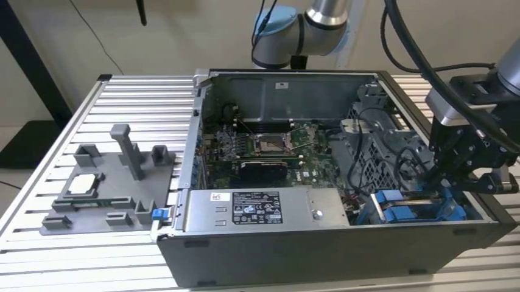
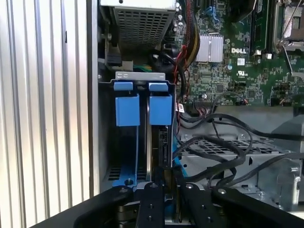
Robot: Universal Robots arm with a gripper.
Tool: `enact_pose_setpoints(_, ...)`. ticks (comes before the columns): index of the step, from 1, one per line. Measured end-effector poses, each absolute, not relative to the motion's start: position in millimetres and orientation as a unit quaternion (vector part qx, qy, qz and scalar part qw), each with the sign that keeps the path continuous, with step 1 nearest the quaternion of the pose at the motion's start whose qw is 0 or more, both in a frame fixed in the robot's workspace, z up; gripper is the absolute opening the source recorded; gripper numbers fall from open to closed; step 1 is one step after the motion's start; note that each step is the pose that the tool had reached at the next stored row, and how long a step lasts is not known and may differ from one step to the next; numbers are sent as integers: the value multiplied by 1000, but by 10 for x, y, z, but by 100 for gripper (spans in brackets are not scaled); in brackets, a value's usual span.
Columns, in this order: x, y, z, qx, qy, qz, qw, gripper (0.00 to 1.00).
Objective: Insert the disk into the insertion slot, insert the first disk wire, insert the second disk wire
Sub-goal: 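Insert the disk into the insertion slot, then insert the first disk wire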
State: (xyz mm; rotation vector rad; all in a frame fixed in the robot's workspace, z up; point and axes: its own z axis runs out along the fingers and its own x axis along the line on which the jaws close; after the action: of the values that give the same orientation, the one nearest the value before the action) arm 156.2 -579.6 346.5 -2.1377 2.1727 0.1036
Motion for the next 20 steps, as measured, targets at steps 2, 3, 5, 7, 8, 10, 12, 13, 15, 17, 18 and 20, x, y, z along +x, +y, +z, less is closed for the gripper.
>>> enact_pose_setpoints(2,1562,-5783,3455,-700,712,33,46,0)
enact_pose_setpoints(3,1564,-5783,3452,-700,712,33,45,0)
enact_pose_setpoints(5,1565,-5789,3449,-700,712,33,45,0)
enact_pose_setpoints(7,1565,-5804,3443,-700,712,33,45,0)
enact_pose_setpoints(8,1565,-5807,3439,-700,712,33,45,0)
enact_pose_setpoints(10,1565,-5812,3434,-700,712,33,45,0)
enact_pose_setpoints(12,1565,-5812,3424,-700,712,33,45,0)
enact_pose_setpoints(13,1565,-5812,3418,-700,712,33,45,0)
enact_pose_setpoints(15,1565,-5812,3409,-700,712,33,45,0)
enact_pose_setpoints(17,1565,-5812,3403,-700,712,32,45,0)
enact_pose_setpoints(18,1565,-5813,3399,-700,712,32,45,0)
enact_pose_setpoints(20,1565,-5813,3384,-700,712,32,45,0)
